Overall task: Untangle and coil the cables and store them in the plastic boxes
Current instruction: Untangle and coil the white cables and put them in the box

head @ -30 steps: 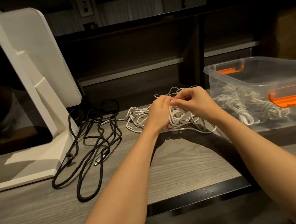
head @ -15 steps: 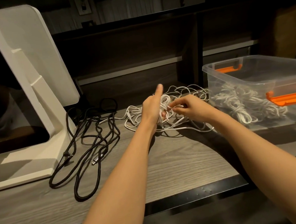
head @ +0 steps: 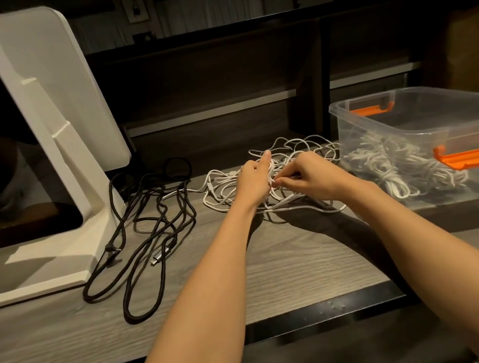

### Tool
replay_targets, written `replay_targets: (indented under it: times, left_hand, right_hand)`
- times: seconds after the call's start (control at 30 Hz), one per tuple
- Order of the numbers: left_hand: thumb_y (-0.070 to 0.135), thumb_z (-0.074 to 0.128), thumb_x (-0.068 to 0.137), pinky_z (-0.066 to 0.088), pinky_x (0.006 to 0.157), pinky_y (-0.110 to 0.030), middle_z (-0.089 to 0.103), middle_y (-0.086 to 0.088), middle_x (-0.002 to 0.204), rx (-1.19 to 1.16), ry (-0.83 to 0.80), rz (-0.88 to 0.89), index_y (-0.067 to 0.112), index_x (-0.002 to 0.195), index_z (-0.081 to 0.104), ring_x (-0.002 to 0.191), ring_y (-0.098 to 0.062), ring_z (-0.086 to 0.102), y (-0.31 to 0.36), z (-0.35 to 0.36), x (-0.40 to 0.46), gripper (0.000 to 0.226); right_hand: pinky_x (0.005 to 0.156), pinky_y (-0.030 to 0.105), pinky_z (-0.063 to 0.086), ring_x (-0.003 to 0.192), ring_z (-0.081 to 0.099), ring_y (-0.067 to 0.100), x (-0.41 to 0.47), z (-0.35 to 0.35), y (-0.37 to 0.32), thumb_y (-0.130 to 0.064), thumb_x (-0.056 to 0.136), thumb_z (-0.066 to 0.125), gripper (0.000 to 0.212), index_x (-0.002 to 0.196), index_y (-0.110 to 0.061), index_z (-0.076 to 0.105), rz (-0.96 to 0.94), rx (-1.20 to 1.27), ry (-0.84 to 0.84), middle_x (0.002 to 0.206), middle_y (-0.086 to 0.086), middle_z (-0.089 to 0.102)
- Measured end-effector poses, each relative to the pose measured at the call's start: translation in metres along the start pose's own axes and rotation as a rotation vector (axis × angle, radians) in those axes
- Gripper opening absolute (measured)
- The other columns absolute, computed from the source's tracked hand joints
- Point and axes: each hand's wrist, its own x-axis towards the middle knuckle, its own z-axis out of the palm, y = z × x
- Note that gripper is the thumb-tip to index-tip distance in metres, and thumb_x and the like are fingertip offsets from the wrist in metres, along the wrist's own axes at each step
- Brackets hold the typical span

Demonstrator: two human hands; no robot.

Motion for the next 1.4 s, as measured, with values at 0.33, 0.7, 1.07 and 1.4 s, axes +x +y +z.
replay_targets:
  times: [0.33,0.7,1.07,1.4]
  left_hand:
    - [0.044,0.037,0.103,0.040,0.067,-0.029,0.058,-0.013,0.086,-0.011,-0.058,-0.006,-0.002,0.105,0.067,0.076,-0.021,0.051,-0.005,-0.006,0.001,0.056]
    - [0.042,0.036,0.104,0.041,0.093,-0.042,0.067,-0.002,0.071,-0.229,-0.144,-0.038,0.011,0.073,0.065,0.078,-0.017,0.059,0.004,-0.010,-0.003,0.053]
    - [0.033,0.041,0.104,0.048,0.073,-0.030,0.061,-0.006,0.089,-0.233,-0.230,0.081,0.014,0.097,0.059,0.082,-0.018,0.058,-0.003,-0.016,-0.006,0.027]
    - [0.016,0.056,0.097,0.054,0.076,-0.027,0.059,-0.001,0.103,-0.088,-0.165,0.193,0.008,0.104,0.061,0.089,-0.012,0.061,-0.004,-0.018,-0.008,0.011]
  right_hand:
    - [0.066,0.014,0.050,0.071,0.067,0.001,-0.005,0.005,-0.004,-0.009,0.084,0.069,0.009,0.092,-0.009,0.071,0.129,0.613,0.171,0.081,0.000,0.072]
    - [0.059,0.016,0.041,0.056,0.049,0.001,-0.002,0.005,0.001,-0.027,0.089,0.062,0.021,0.083,-0.010,0.071,0.210,0.656,0.031,0.061,-0.007,0.060]
    - [0.061,0.019,0.041,0.059,0.052,0.003,-0.002,0.004,-0.001,-0.029,0.089,0.063,0.020,0.078,-0.014,0.070,0.309,0.593,0.071,0.065,-0.004,0.061]
    - [0.060,0.018,0.041,0.056,0.049,0.005,-0.004,0.004,0.000,-0.030,0.091,0.063,0.028,0.067,-0.016,0.065,0.370,0.498,0.118,0.062,0.001,0.057]
